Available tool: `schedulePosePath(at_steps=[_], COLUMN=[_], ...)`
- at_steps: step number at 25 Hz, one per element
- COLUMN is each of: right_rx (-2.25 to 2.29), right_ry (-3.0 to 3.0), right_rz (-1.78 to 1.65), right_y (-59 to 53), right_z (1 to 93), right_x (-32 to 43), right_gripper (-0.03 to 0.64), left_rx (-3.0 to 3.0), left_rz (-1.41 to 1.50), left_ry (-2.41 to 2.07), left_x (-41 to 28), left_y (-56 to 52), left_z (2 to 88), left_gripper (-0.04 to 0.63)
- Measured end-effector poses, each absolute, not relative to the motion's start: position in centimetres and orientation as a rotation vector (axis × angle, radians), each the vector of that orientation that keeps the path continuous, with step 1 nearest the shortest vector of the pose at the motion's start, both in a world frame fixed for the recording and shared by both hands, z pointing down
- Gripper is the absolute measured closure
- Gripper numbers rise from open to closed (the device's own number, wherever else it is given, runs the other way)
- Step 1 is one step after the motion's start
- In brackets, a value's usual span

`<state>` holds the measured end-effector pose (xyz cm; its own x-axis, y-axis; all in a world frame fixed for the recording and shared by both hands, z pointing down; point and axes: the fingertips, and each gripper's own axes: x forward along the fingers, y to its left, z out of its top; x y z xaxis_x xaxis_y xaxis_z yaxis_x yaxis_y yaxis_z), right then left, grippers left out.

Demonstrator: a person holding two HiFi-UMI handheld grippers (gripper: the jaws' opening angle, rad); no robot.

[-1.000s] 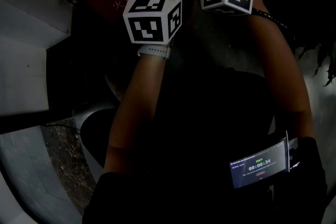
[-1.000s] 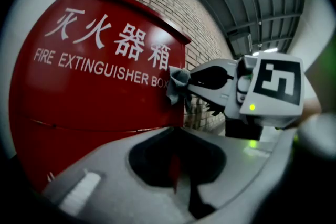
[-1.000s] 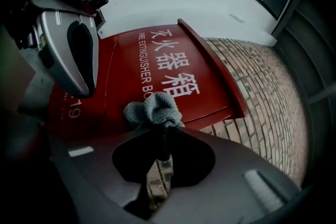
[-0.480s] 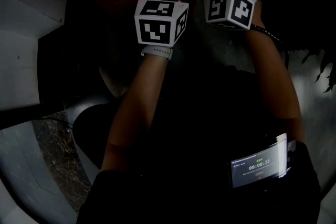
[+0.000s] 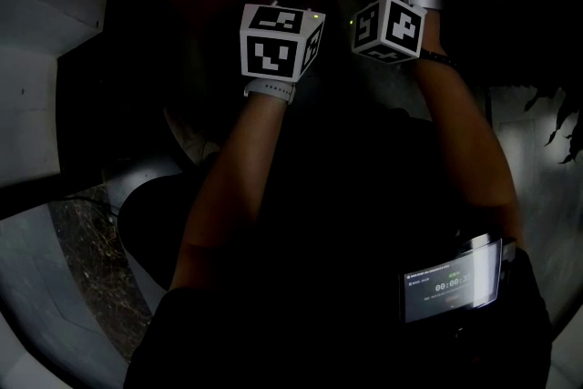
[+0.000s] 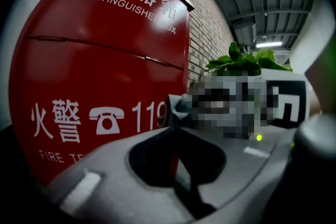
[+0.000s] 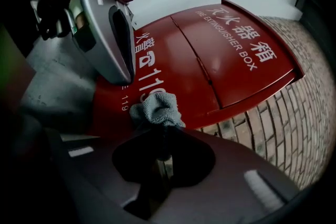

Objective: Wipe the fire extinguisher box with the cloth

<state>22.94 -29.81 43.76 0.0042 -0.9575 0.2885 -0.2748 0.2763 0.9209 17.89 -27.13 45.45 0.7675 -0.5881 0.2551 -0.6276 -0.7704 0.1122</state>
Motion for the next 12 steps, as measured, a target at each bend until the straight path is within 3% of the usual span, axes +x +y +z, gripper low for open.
schedulePosePath(at_steps=[12], right_rx=[1.132], right_ry=[-1.545], right_rz=[-0.685], right_y=[-29.8], right_z=[48.5], right_x=[22.4], right_gripper=[0.577], left_rx=[2.705], left_rz=[0.359], left_ry=[-0.941], left_x=[17.2], left_y=[-27.5], left_z=[49.1], left_gripper=[0.595])
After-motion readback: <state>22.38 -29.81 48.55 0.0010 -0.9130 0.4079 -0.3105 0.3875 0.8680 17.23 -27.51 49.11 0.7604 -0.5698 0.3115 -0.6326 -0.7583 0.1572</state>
